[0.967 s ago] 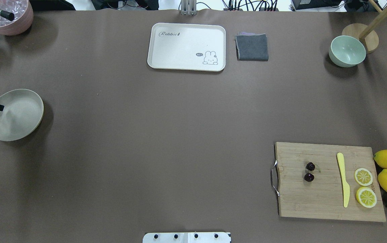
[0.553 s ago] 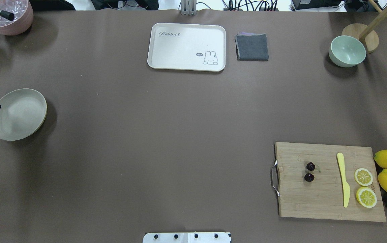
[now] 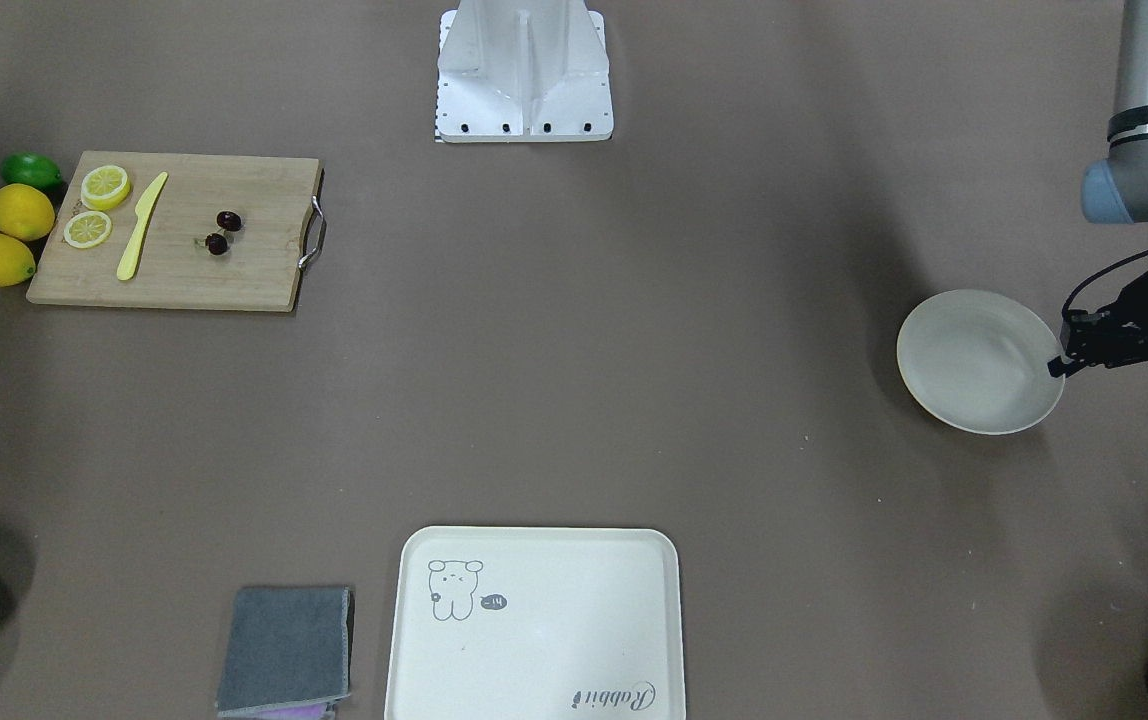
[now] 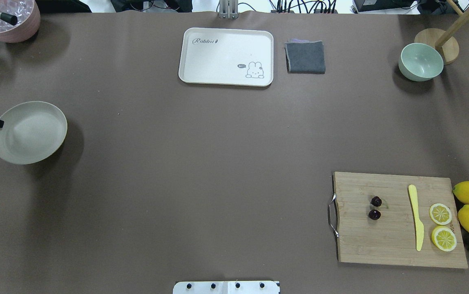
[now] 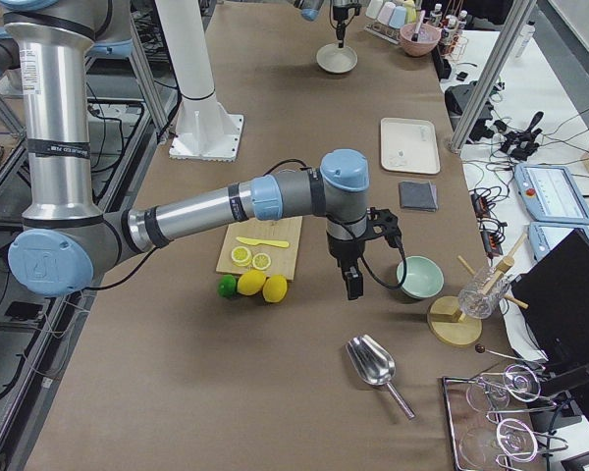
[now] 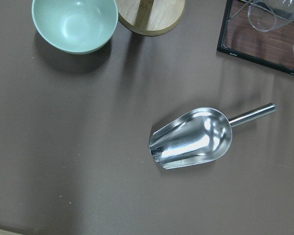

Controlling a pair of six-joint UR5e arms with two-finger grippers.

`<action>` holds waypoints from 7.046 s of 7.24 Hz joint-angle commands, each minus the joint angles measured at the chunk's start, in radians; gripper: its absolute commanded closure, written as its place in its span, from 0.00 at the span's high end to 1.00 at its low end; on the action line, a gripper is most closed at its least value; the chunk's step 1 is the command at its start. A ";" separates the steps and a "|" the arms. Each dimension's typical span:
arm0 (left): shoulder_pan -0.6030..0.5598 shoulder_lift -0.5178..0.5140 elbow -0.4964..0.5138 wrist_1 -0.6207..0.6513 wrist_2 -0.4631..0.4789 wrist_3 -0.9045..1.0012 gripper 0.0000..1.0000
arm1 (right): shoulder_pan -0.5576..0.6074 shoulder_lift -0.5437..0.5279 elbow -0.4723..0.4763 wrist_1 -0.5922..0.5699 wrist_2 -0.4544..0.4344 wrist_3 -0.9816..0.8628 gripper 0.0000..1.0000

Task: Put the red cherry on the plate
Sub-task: 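Lower the left gripper to the white plate rim and grip it, then slide the white plate with the left gripper toward the table center, then release the plate and withdraw the left gripper to rest, then move the right gripper over the two dark red cherries on the board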

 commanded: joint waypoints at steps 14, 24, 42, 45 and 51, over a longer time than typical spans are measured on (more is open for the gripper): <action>0.650 -0.388 -0.407 0.476 0.567 -0.864 0.00 | -0.008 0.003 -0.001 0.000 0.044 0.002 1.00; 0.769 -0.418 -0.366 0.442 0.696 -0.964 0.03 | -0.008 -0.002 -0.004 -0.002 0.050 0.002 1.00; -0.247 0.244 -0.585 0.795 0.122 0.596 0.98 | -0.044 0.012 -0.044 -0.002 0.128 0.079 1.00; -0.247 0.249 -0.594 0.792 0.121 0.590 0.98 | -0.205 0.011 0.127 0.007 0.184 0.444 1.00; -0.244 0.247 -0.594 0.789 0.122 0.587 0.98 | -0.789 0.015 0.260 0.176 -0.107 1.183 1.00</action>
